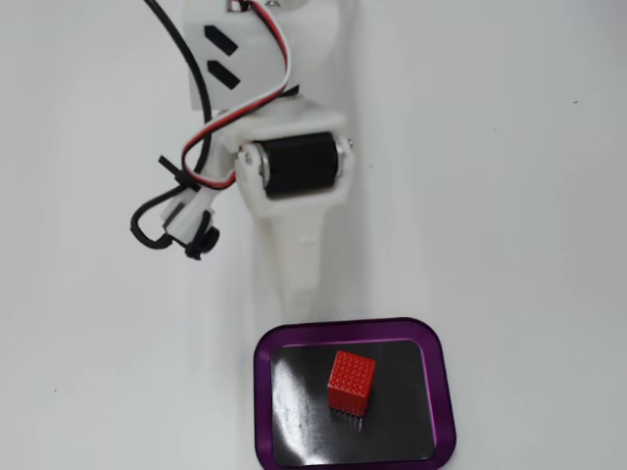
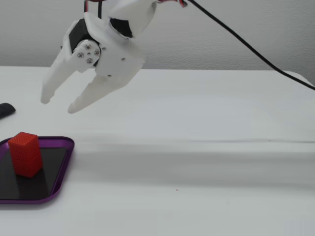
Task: Pick up the cube and place it in the box.
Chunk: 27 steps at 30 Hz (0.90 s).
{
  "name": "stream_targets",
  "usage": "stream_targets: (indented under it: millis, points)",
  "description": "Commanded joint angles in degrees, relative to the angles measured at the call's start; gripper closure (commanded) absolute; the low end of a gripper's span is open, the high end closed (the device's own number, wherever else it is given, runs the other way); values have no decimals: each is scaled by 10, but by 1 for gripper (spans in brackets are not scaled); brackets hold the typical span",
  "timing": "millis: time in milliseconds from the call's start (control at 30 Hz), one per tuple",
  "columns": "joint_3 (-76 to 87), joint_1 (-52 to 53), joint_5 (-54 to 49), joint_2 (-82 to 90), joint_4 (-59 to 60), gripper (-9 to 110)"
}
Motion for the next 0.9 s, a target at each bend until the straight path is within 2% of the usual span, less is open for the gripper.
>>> stream_targets:
  millis: [0, 233, 433, 633, 867]
  points:
    - [-73, 1, 4, 83, 96, 90]
    - [-99, 1, 124, 245, 219, 90]
    - [-17, 0, 225, 405, 318, 85]
    - [156, 2, 290, 559, 337, 85]
    - [450, 2, 288, 778, 323, 84]
